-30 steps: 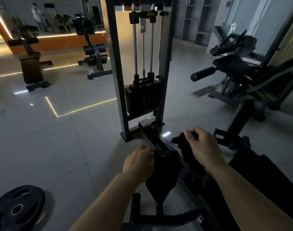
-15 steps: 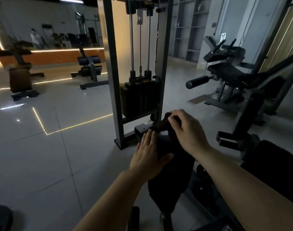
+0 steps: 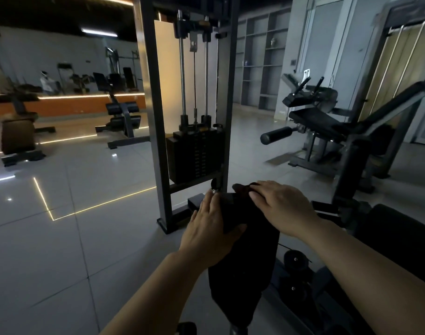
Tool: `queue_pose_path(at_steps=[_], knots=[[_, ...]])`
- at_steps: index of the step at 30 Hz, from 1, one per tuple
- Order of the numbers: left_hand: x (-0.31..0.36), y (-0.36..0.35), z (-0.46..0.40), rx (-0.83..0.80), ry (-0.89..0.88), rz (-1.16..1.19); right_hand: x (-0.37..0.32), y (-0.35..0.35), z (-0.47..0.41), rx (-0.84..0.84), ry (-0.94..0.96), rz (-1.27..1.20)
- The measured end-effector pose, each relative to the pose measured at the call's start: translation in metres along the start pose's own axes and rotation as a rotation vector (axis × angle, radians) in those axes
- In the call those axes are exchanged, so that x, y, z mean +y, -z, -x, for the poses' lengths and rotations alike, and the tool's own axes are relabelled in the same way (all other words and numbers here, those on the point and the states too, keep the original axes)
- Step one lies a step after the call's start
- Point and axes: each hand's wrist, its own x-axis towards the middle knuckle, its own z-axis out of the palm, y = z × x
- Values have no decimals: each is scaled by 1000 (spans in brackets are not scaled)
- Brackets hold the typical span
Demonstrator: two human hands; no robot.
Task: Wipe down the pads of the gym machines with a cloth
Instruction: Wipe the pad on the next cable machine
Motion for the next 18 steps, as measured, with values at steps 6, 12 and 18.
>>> queue_pose_path(at_steps=[6, 12, 18], knots=[[7, -13, -3, 93, -68, 30, -18, -17, 3, 84, 68, -65], [5, -16, -1, 103, -46, 1, 6, -12, 7, 43, 19, -210], [8, -17, -1, 112, -19, 0, -20, -12, -3, 11, -43, -100]])
